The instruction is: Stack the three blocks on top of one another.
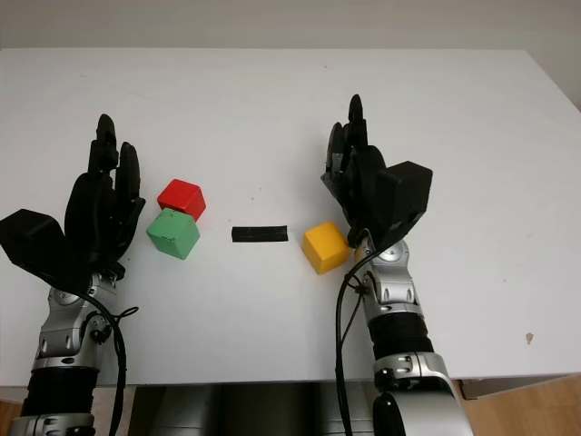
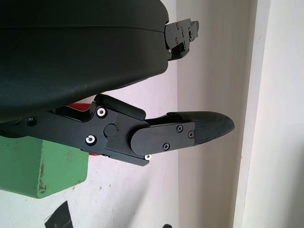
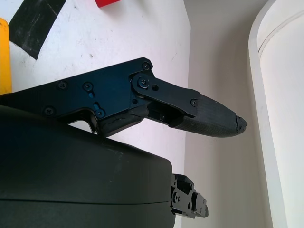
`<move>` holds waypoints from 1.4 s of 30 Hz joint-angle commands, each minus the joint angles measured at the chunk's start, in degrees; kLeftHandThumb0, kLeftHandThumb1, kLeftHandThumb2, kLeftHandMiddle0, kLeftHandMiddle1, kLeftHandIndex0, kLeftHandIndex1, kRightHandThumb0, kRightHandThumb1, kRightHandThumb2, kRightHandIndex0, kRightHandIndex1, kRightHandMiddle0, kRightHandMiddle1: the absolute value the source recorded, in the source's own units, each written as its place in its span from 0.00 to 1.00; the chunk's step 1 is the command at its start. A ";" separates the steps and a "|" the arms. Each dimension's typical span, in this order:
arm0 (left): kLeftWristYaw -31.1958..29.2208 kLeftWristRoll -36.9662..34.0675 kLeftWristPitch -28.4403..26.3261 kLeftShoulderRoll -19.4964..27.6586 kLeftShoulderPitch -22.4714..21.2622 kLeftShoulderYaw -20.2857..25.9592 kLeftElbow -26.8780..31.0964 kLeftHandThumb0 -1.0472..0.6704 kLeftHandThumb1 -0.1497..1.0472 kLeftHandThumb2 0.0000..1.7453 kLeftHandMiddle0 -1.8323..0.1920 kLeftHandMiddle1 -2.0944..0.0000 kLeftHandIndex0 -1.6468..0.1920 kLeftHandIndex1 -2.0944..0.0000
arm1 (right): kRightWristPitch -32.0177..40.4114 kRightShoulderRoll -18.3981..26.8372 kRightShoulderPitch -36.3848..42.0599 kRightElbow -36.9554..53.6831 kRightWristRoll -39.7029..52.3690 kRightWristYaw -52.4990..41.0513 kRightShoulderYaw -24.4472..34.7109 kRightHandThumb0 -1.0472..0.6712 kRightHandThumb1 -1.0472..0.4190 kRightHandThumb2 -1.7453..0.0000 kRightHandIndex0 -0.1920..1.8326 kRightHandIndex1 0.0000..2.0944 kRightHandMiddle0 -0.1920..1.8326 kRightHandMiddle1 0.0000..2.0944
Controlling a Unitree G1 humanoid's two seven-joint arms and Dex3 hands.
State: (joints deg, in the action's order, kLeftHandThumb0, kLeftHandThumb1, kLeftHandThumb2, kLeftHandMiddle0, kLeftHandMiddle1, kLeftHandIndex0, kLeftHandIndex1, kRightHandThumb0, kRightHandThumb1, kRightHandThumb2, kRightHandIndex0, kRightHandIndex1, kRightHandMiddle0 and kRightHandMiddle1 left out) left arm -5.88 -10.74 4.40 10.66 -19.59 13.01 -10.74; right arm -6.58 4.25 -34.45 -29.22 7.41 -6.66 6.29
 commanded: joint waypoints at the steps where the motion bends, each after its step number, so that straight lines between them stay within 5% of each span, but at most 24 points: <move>1: -0.02 0.13 0.44 -0.09 0.76 -0.06 1.27 0.19 1.00 0.29 1.00 1.00 0.99 1.00 | -0.19 0.11 0.65 1.34 0.13 -0.21 0.13 0.19 0.00 0.55 0.00 0.00 0.00 0.00; 15: 0.13 1.92 -2.02 2.90 0.14 0.30 3.54 0.20 1.00 0.24 0.96 0.97 0.94 0.97 | -2.74 2.41 -0.38 0.72 1.24 -5.11 0.67 0.16 0.00 0.57 0.00 0.00 0.00 0.00; 19: -1.15 7.27 -2.36 10.43 -2.15 0.06 4.73 0.26 1.00 0.11 0.82 0.91 0.81 0.90 | -4.88 5.05 -2.02 0.52 2.38 -10.34 1.18 0.16 0.00 0.58 0.00 0.00 0.00 0.00; 25: -4.66 19.80 0.73 25.54 -7.14 -2.73 3.58 0.38 0.84 0.02 0.62 0.86 0.66 0.80 | -4.84 7.61 -4.07 1.20 3.44 -13.27 2.14 0.17 0.00 0.61 0.01 0.01 0.02 0.00; 33: -10.60 37.94 10.62 40.77 -12.21 -11.94 -1.19 0.39 0.81 0.03 0.72 0.98 0.69 0.92 | -6.45 8.63 -4.42 0.16 3.25 -13.57 2.67 0.18 0.00 0.61 0.01 0.01 0.01 0.00; 38: -14.12 42.00 11.43 41.99 -16.45 -15.94 -3.78 0.35 0.84 0.04 0.79 1.00 0.72 0.96 | -6.39 8.98 -4.72 -0.49 3.20 -13.42 2.77 0.17 0.00 0.62 0.01 0.00 0.01 0.00; 42: -11.02 47.37 15.14 41.91 -20.10 -19.83 -7.74 0.33 0.84 0.03 0.81 0.99 0.71 0.97 | -6.18 9.12 -4.88 -0.26 2.88 -13.23 2.55 0.17 0.00 0.63 0.02 0.01 0.02 0.00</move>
State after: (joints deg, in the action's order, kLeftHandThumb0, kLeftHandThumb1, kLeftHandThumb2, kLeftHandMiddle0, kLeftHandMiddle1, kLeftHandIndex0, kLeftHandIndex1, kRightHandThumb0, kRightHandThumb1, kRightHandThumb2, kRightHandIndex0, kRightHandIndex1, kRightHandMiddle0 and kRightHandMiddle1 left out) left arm -17.96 35.18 18.47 51.97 -37.93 -5.56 -17.49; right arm -12.49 12.58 -38.48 -29.53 10.48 -19.95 8.71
